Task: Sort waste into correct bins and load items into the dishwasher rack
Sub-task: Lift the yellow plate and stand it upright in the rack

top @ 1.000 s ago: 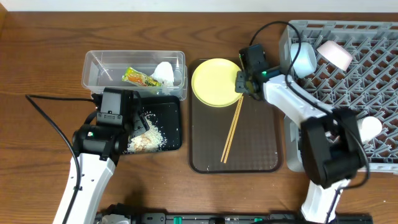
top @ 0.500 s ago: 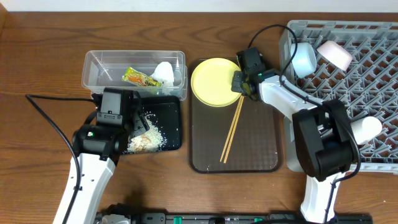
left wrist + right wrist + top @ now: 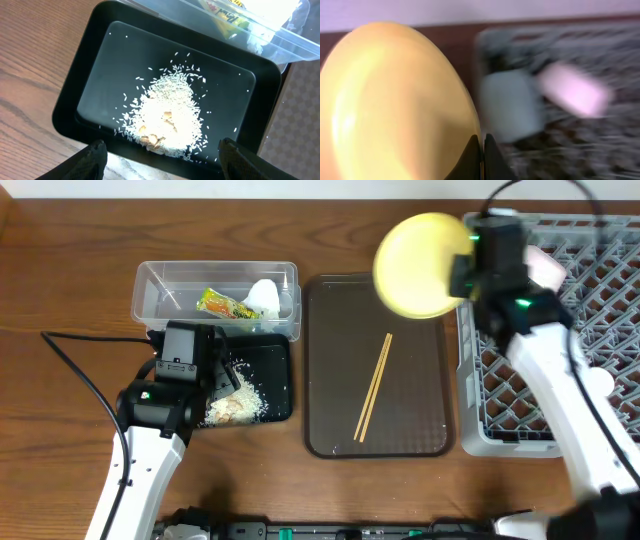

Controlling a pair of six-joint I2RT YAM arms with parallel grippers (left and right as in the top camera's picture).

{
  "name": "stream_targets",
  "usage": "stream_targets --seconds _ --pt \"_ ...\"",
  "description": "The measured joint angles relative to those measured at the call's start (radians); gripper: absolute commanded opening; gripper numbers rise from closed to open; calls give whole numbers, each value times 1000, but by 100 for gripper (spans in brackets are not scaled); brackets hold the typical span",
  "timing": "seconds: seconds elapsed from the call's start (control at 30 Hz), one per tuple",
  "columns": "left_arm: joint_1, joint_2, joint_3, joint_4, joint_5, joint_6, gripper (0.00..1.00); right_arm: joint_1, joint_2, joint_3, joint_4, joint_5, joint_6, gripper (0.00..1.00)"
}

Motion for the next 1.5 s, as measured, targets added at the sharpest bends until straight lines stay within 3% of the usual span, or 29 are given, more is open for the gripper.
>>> stream_targets --seconds 0.43,1.17,1.2,1.23,1.33,1.4,1.5 --pt "0 0 0 0 0 0 74 -181 -112 0 -225 492 -272 1" --pt "0 0 0 0 0 0 74 -196 8 -23 -278 510 -299 1" --pt "0 0 0 0 0 0 74 -196 13 -23 -275 496 -299 4" --pt "0 0 0 0 0 0 74 -196 18 -23 -271 479 -299 15" --pt "0 0 0 0 0 0 74 -195 21 -24 -254 418 -287 69" --pt "0 0 0 0 0 0 74 -195 21 -24 -244 370 -269 81" --pt "0 0 0 0 0 0 74 -195 14 -26 -205 297 -244 82"
